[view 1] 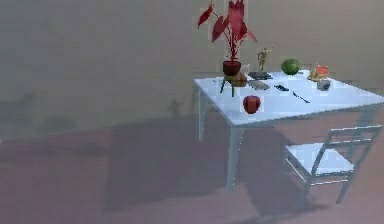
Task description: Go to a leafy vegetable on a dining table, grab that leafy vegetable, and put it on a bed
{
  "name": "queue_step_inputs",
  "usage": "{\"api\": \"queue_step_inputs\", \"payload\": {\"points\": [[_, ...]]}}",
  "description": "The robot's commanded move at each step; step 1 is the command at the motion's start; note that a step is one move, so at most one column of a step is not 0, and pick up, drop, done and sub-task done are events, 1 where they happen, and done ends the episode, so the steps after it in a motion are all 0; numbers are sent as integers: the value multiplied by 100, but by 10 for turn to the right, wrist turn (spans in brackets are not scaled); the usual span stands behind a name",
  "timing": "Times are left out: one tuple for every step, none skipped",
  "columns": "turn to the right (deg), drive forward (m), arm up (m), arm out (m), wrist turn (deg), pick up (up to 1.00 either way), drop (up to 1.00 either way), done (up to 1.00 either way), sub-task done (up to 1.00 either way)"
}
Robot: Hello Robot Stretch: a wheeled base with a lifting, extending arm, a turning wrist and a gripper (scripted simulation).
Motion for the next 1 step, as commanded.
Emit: {"api": "queue_step_inputs", "payload": {"points": [[0,40,0,0,0,0,0,0,0]]}}
